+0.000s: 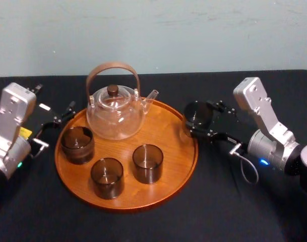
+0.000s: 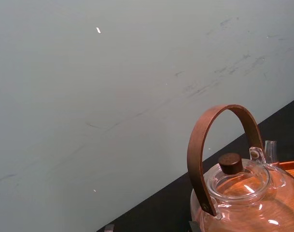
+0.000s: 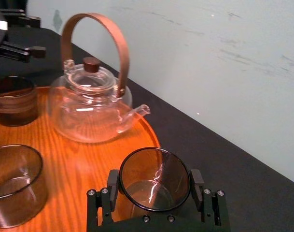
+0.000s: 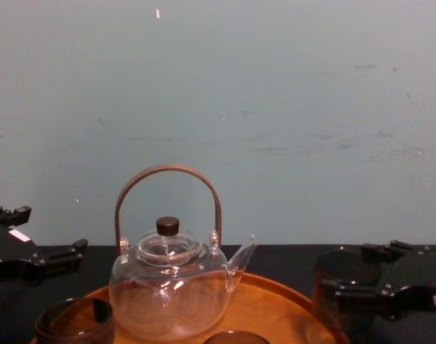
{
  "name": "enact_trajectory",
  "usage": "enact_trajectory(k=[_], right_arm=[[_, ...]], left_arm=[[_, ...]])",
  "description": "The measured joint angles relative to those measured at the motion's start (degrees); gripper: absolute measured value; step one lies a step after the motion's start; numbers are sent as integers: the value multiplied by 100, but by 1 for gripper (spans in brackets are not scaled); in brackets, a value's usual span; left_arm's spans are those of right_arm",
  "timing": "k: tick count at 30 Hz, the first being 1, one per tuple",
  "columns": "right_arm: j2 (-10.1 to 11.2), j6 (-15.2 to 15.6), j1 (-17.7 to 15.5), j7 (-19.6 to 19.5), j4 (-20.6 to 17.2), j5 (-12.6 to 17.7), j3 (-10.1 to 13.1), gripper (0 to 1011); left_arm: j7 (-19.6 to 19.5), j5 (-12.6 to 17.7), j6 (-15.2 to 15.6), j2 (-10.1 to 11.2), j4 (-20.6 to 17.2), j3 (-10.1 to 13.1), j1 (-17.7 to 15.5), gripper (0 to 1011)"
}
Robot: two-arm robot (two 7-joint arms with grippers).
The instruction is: Pick up the glass from the table and place it on the tray.
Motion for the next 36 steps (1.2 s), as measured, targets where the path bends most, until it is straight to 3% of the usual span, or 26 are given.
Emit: enact_trajectory(k=[15,36], right_arm=[[-53,-135,9,107,18,-2,-186,912],[-298,-289,375,238,539,16,-471,912]], left_arm=[[0,0,0,0,0,0,0,1002],[0,0,0,0,0,0,0,1001]])
